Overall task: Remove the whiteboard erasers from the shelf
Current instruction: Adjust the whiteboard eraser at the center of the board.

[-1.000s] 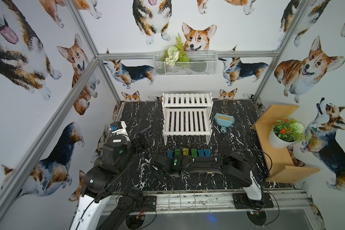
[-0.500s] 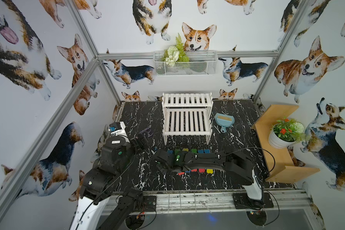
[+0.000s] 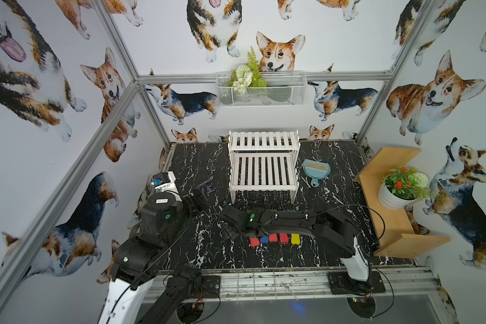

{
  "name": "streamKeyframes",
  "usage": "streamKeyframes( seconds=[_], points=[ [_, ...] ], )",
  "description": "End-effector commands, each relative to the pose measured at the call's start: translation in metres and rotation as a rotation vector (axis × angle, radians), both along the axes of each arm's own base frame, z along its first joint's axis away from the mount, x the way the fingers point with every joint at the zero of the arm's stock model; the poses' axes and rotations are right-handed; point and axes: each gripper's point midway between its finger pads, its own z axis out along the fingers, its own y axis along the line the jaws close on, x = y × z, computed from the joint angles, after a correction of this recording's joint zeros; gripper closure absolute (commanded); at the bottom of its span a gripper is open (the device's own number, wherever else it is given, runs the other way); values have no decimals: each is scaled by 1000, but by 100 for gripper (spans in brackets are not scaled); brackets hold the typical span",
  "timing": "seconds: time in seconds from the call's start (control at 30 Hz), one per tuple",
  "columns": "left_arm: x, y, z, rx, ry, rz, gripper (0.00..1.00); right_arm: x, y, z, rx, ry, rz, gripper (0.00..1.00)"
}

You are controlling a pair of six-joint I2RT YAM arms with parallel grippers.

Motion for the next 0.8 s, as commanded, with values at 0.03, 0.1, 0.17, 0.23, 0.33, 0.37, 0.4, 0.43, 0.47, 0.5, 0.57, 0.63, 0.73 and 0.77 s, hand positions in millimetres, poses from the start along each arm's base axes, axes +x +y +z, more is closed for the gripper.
streamKeyframes(
  seconds=[0.03,0.1,0.17,0.23,0.33,0.37,0.4,0.43,0.47,0.5,0.57,0.63,0.73,0.77],
  points=[
    [-1,4,3,19,-7,12,1,-3,5,-4,-7,17,35,100],
    [0,4,1,23,-3,13,1,-9,15,-2,3,26,74,100],
    [1,3,-3,24,7,13,1,-22,32,12,53,15,141,100],
    [2,2,-8,20,17,10,1,-33,44,31,154,30,179,100],
    [3,1,-11,16,20,9,1,-35,43,54,302,51,179,100],
    [3,1,-12,17,21,10,1,-33,39,58,316,47,166,100],
    [3,2,-12,17,20,13,1,-27,32,55,285,33,130,100],
    [3,2,-12,19,20,14,1,-19,24,49,227,16,92,100],
    [2,2,-12,21,20,14,1,-14,18,42,173,4,77,100],
    [2,3,-11,20,18,16,1,-12,14,34,132,0,68,100],
    [3,3,-11,22,19,16,1,-12,10,20,102,28,70,100],
    [3,3,-10,22,17,17,1,-12,9,9,83,45,67,100],
    [1,4,-5,23,7,20,1,-8,6,-2,41,42,44,100],
    [1,5,-3,21,2,21,1,-7,5,-4,34,37,42,100]
  ],
)
